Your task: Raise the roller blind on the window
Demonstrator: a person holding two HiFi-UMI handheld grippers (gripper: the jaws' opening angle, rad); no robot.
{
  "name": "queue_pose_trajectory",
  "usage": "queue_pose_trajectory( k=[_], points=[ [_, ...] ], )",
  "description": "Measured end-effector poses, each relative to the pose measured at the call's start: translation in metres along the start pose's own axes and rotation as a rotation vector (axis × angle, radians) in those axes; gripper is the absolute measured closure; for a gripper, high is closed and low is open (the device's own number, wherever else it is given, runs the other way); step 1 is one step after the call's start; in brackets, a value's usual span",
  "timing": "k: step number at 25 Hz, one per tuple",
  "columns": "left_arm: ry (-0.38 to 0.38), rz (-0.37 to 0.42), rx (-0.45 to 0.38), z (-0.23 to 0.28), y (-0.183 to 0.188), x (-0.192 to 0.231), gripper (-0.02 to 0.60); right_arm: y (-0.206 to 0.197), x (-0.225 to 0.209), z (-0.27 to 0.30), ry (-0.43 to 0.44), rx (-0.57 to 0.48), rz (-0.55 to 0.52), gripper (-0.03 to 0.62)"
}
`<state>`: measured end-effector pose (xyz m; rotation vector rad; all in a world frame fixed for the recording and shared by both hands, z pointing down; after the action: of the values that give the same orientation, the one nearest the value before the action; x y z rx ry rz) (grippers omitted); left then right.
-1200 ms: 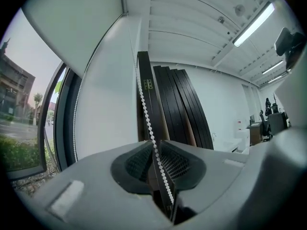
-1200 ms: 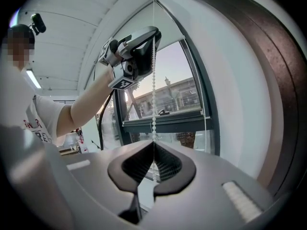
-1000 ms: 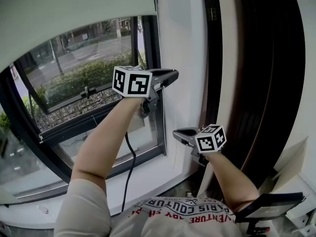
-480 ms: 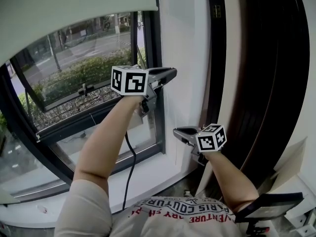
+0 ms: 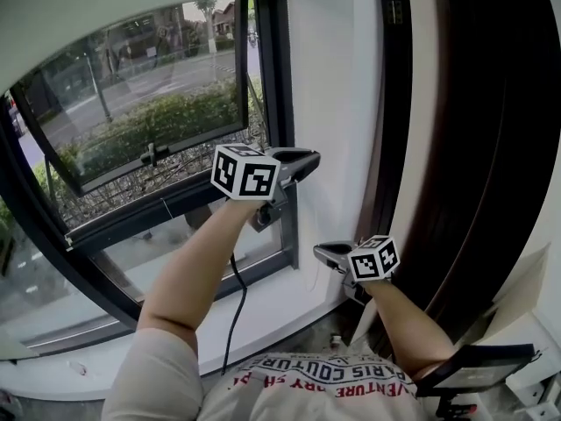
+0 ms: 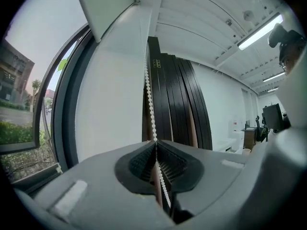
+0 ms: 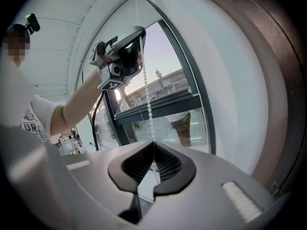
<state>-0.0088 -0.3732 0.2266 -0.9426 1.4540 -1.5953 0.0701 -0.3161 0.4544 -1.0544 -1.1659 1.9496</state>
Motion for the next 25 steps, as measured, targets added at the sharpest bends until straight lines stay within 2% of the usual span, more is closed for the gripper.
queue_pose_trajectory(
  k=[10,15,18,25],
  points=[
    [0.009,0.029,0.067,-0.004,-0.066,-0.012,0.566,-0.062,-0.001,0.021,0.001,0.129,0.045,0.585],
    [0.014,-0.026,0.142,-0.001,-0.119,-0.011,0.568,-0.11,-0.017,0.021,-0.05,0.244,0.073,0.585],
    [0.011,-0.069,0.155,-0.001,-0.143,-0.012,0.568,-0.13,-0.021,0.022,-0.059,0.297,0.088,0.585],
    [0.011,-0.088,0.124,0.0,-0.152,-0.018,0.568,-0.14,-0.02,0.026,-0.061,0.317,0.08,0.583]
  ],
)
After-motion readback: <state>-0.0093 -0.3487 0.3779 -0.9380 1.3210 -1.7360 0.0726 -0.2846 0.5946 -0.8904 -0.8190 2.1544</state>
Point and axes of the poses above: the fingertips, and each gripper's own axes: z forward along the fingers, x to its left, y out of its top, the point moved 5 cm from there along -z, backward along the fingers, and after that the axes turned 1 degree about y, right-handed, at the moved point
